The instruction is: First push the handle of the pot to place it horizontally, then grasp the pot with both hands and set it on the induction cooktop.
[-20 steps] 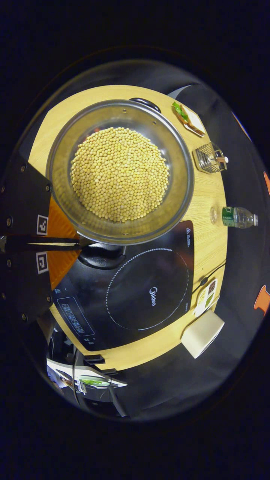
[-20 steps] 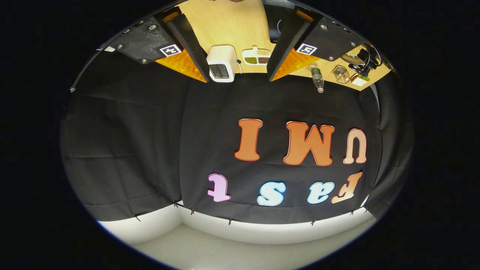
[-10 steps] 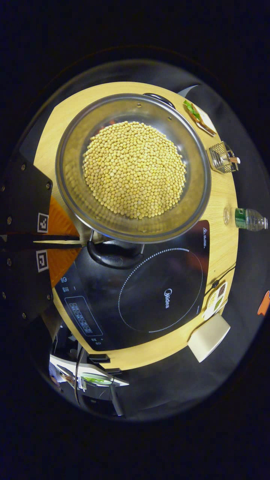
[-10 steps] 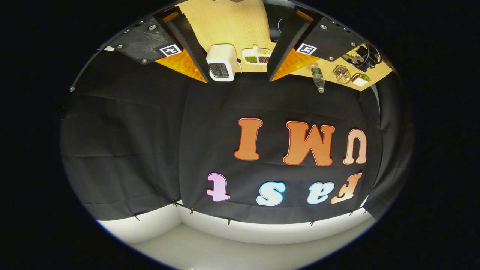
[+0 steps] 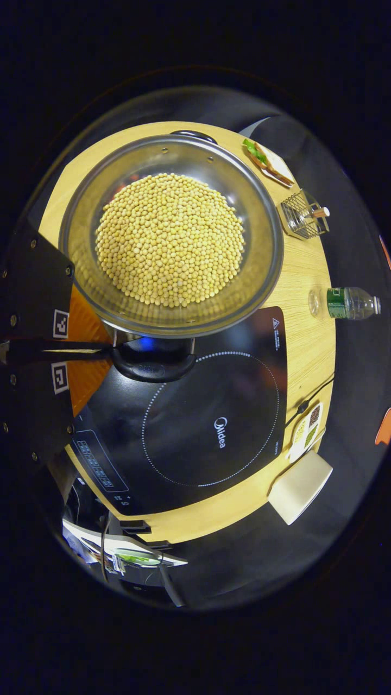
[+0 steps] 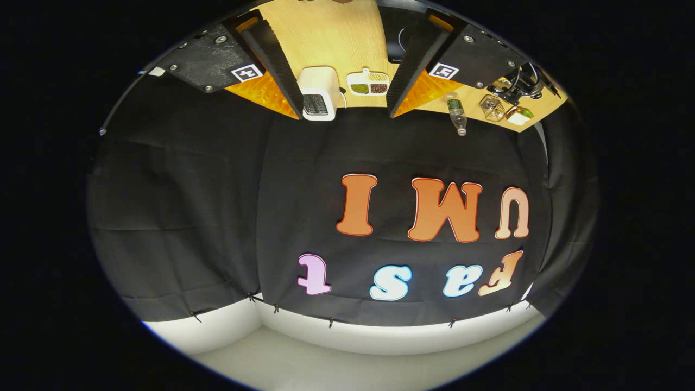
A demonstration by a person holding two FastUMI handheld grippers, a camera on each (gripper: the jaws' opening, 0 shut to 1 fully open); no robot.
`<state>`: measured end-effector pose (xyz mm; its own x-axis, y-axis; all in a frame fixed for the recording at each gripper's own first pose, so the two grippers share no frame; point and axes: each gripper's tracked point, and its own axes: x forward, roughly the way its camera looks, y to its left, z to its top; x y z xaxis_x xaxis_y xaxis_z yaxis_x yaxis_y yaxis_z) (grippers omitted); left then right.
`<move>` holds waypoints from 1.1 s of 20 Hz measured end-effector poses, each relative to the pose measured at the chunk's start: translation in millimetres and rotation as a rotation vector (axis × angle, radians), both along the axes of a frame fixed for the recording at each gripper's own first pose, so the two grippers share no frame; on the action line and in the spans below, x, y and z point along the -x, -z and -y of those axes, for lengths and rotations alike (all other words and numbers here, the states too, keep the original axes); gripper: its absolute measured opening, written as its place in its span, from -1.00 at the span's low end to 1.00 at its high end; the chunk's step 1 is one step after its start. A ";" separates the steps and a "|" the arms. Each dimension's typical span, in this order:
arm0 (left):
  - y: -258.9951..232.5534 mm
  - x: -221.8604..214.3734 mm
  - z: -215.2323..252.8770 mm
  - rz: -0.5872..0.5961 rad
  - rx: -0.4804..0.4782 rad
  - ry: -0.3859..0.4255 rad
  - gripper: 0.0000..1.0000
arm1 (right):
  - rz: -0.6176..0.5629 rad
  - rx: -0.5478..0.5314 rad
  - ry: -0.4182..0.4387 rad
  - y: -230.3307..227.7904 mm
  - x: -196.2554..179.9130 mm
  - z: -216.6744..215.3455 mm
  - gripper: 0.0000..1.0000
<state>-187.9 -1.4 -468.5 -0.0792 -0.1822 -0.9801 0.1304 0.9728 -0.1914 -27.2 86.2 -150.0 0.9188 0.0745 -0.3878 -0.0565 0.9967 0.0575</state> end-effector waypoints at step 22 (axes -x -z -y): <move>23.2 -84.3 4.7 0.117 0.075 -0.143 -0.96 | -0.269 -0.073 -0.300 77.4 37.1 -147.1 0.92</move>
